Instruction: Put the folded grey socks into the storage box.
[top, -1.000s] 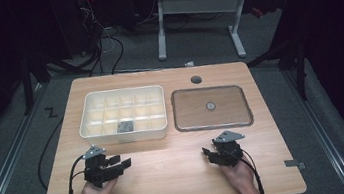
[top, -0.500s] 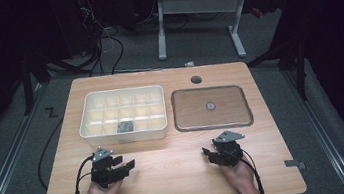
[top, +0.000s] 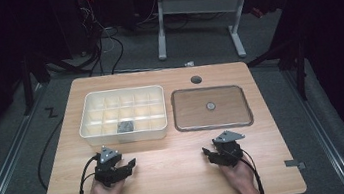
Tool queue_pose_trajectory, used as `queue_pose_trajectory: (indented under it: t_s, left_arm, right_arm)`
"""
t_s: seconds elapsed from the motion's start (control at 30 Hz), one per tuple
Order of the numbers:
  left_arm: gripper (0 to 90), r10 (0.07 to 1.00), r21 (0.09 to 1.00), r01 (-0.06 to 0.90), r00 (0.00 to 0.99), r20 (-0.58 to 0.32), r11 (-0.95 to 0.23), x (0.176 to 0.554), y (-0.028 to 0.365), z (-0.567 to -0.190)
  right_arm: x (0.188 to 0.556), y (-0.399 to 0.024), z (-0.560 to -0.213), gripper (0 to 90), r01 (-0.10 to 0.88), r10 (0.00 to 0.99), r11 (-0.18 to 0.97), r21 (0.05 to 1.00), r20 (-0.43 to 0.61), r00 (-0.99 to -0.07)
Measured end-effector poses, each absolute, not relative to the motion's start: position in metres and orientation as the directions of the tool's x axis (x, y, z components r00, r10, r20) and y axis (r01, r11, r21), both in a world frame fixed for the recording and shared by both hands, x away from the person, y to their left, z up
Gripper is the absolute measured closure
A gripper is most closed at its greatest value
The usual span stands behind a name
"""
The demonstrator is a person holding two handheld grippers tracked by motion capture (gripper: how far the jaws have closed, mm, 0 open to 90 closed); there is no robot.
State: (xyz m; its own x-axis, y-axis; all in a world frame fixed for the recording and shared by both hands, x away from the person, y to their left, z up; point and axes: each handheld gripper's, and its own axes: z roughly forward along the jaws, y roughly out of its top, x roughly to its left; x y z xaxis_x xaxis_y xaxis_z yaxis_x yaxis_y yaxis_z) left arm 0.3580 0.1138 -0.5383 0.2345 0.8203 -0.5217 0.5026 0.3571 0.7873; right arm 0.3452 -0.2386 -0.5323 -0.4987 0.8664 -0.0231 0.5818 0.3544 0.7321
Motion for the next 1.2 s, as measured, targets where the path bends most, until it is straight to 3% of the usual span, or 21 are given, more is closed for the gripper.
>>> queue_pose_trajectory:
  t_s: [0.67,0.8,1.2]
  left_arm:
    - [36.5,0.848,0.828,0.467,0.257,-0.463,0.310,0.361,0.109,-0.545]
    - [34.0,0.873,0.855,0.456,0.277,-0.402,0.249,0.358,0.103,-0.548]
    - [35.2,0.868,0.852,0.456,0.279,-0.411,0.257,0.359,0.104,-0.547]
  right_arm:
    - [0.345,-0.239,-0.532,45.9,0.582,0.867,0.354,0.732,-0.023,-0.498]
    - [0.345,-0.239,-0.532,45.8,0.582,0.867,0.354,0.732,-0.023,-0.498]
    - [0.345,-0.238,-0.532,45.6,0.583,0.868,0.352,0.732,-0.022,-0.496]
